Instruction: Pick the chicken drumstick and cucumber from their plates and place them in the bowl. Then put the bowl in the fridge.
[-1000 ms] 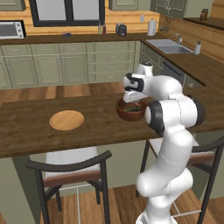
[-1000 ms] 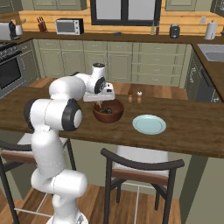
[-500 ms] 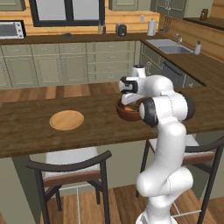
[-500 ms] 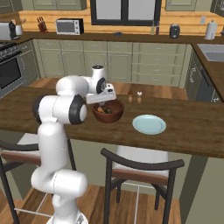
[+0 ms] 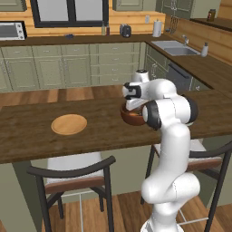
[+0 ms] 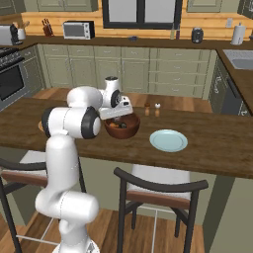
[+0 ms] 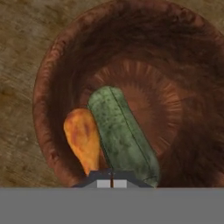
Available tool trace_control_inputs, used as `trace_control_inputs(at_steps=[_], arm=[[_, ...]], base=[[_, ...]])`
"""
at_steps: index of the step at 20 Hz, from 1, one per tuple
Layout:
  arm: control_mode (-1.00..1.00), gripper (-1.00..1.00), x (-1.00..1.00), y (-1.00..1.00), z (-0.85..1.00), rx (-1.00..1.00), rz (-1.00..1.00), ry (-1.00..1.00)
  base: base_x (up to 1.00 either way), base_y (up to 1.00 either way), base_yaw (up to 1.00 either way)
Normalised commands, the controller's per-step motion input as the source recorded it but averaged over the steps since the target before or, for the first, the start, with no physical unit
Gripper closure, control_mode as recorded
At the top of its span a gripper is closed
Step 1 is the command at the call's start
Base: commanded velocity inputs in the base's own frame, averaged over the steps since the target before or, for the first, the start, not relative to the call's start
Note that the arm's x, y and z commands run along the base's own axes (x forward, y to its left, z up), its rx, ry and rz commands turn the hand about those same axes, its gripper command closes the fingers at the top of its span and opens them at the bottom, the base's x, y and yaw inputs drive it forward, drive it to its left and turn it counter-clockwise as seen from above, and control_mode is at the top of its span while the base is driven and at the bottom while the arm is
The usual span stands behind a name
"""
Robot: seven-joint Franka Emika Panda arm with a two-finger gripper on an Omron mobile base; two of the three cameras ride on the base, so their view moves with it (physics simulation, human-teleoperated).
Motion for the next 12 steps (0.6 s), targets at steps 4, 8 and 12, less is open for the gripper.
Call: trace_control_inputs(at_steps=[4,8,12], arm=[[-1.00,1.00,0.04,-0.35,0.01,0.00,0.04,0.00],[-1.00,-1.00,0.00,-0.23,0.00,0.00,0.03,0.00],[-1.00,-1.00,-0.07,-0.20,0.16,0.03,-0.06,0.00]], base=[[0.00,0.00,0.00],[0.00,0.00,0.00],[0.00,0.00,0.00]])
